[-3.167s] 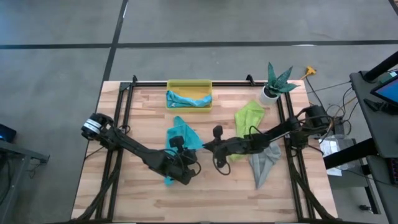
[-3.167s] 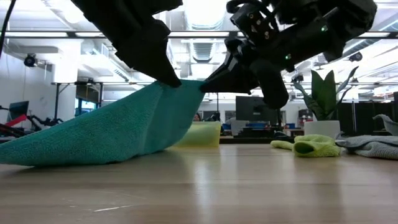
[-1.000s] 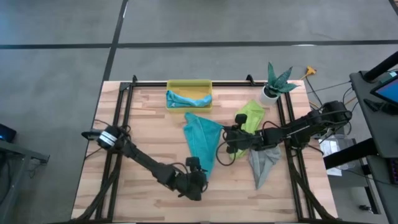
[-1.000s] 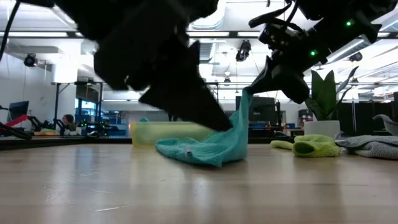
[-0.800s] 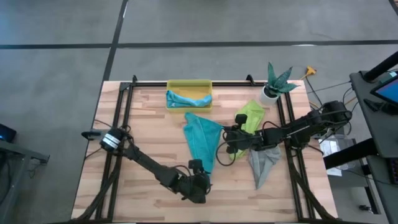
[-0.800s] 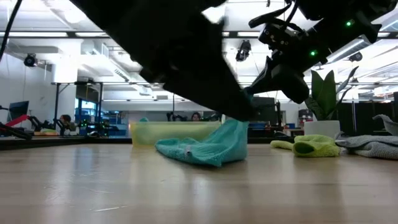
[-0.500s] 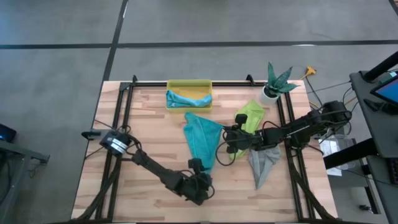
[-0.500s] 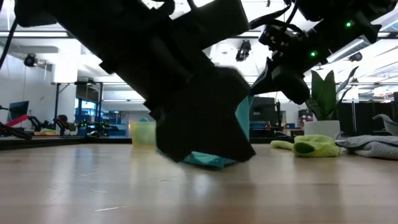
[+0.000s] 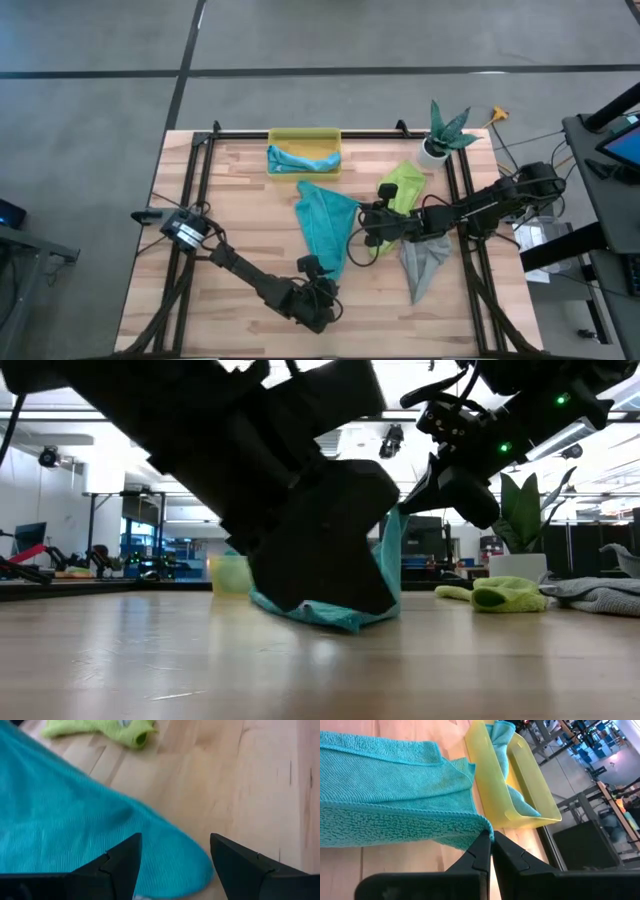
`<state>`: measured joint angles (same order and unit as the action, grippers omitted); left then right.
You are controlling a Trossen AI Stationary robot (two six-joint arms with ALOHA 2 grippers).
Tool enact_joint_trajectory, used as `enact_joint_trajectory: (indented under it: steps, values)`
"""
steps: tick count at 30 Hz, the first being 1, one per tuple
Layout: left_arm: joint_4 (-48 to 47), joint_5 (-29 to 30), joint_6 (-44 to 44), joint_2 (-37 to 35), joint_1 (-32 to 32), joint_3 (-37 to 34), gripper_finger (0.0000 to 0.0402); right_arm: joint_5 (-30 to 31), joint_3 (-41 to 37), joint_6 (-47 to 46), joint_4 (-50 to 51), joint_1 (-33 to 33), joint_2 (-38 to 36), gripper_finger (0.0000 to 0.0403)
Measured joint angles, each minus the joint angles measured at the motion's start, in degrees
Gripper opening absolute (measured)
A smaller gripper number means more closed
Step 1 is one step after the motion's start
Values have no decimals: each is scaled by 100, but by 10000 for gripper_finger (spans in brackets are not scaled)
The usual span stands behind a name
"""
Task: Roll microfiber towels into tight, uniform cylinder then place into a basket
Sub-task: Roll the light blue towel
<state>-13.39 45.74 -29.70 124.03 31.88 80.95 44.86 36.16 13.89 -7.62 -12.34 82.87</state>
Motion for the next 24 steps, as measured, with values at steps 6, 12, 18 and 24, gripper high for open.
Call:
enact_joint_trajectory:
  steps: [6, 12, 18, 24]
  values:
    - [-226, 39, -160, 60, -3, -33, 219, 0, 2, 0, -2, 0, 2, 9]
    - [-225, 200, -168, 142, -9, -22, 219, 0, 2, 0, 0, 0, 4, 9]
    - [-293, 300, -127, 117, -6, -2, 219, 0, 2, 0, -2, 0, 4, 9]
    - [-66, 496, -150, 79, -7, 56, 219, 0, 2, 0, -4, 0, 4, 9]
